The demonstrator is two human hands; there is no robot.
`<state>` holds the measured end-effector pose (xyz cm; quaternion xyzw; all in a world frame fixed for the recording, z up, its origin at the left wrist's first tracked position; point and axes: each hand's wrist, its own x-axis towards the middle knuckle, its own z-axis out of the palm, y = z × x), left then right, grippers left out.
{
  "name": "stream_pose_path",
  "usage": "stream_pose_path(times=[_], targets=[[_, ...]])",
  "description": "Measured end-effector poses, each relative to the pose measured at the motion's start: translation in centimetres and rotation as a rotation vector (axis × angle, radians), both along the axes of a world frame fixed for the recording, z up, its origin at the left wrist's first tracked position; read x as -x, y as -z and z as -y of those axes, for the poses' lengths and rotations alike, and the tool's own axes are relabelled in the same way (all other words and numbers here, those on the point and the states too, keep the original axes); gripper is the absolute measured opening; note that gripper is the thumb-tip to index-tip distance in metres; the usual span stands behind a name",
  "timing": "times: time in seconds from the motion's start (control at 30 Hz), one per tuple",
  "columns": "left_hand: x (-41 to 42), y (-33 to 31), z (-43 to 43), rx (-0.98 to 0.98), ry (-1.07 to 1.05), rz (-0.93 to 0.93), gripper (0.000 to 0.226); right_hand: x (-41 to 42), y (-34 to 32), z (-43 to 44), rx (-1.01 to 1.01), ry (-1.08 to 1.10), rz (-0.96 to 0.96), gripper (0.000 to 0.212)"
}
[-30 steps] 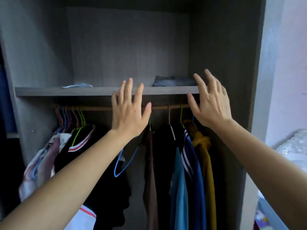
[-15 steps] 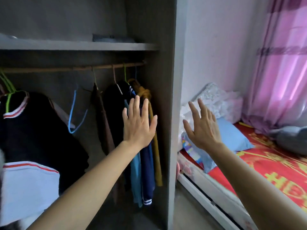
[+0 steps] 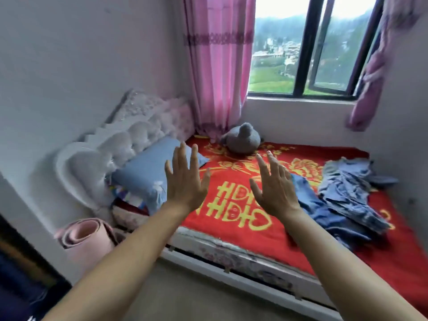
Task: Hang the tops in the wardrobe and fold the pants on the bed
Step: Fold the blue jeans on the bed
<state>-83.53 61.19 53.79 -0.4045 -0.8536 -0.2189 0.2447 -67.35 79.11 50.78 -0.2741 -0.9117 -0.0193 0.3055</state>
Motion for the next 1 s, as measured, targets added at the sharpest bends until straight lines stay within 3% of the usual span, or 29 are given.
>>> stream_pose_path(times=[0.13, 0.37, 0.77, 1.0], targets=[[-3.0, 2.4, -8.4, 0.184, 0.128, -0.062, 0.075, -6.2, 2.2, -8.1, 0.072, 0.145, 0.083, 0.071], [-3.8, 6.8, -19.7, 0.307, 0.221, -0.049, 0.075, -11.0, 6.4, -17.7, 0.196, 0.282, 0.127, 0.072], [0.0, 18.2, -43.7, 0.472, 0.401, 0.108, 0.077, -11.4, 13.6, -38.8, 0.33, 0.475, 0.411, 0.071], [-0.4, 26.2, -56.0, 0.607, 0.594, 0.219, 0.066, -10.7, 20.8, -47.7, 0.461, 0.535, 0.536, 0.071]])
